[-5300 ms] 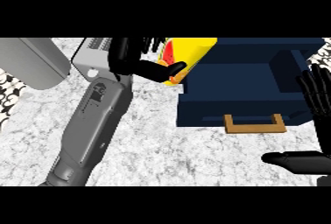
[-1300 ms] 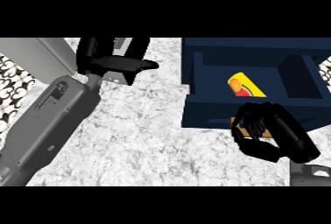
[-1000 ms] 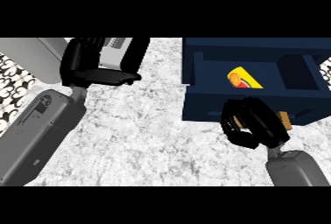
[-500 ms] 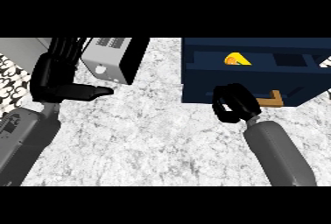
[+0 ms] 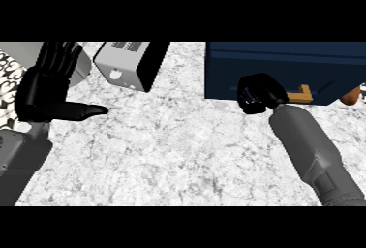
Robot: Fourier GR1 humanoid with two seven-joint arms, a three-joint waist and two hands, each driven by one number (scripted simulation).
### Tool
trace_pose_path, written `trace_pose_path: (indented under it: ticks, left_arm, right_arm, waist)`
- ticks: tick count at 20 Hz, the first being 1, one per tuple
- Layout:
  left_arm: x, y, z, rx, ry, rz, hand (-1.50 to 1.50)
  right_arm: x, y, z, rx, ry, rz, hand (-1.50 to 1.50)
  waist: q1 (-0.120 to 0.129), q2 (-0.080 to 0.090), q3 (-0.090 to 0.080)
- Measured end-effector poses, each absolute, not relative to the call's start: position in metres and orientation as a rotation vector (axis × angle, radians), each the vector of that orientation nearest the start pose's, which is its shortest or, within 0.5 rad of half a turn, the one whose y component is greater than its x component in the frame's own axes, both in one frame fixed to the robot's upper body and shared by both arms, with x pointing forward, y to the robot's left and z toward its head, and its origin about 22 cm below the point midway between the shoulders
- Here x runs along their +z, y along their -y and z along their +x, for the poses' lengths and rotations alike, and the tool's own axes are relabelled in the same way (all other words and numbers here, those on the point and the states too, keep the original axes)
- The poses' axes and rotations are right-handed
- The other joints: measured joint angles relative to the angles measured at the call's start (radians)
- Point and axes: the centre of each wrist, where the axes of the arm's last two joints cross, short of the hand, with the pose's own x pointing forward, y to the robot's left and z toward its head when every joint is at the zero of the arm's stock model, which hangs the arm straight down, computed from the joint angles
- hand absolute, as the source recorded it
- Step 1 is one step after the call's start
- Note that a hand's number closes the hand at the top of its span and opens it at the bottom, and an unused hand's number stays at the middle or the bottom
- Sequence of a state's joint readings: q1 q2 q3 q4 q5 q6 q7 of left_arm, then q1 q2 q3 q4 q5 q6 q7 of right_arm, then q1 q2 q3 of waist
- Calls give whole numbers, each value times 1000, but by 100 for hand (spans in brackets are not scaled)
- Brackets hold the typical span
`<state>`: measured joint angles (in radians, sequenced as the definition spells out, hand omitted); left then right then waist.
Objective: Pick up the cup, place it into the drawer and close the drawer
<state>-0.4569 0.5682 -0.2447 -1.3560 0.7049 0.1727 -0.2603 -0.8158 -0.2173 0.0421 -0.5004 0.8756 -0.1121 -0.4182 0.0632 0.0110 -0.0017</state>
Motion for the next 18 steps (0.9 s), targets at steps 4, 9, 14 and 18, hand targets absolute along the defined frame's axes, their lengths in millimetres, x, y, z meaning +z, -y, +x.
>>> trace_pose_path:
  ticks: [4,9,14,18]
  left_arm:
    - [101,-277,334,-24,1909,-172,-150]
    - [99,-274,333,-49,1910,-215,-150]
    - [92,-270,331,-58,1902,-243,-150]
    - [88,-267,331,-51,1898,-257,-150]
  right_arm:
    - [8,231,414,1237,1553,-522,150]
    - [9,242,416,1214,1557,-429,150]
    - [9,251,416,1193,1575,-372,150]
    - [9,255,416,1170,1600,-343,150]
  waist:
    - [9,-2,0]
    - [22,-3,-2]
    - [32,-1,-4]
    - [36,2,-3]
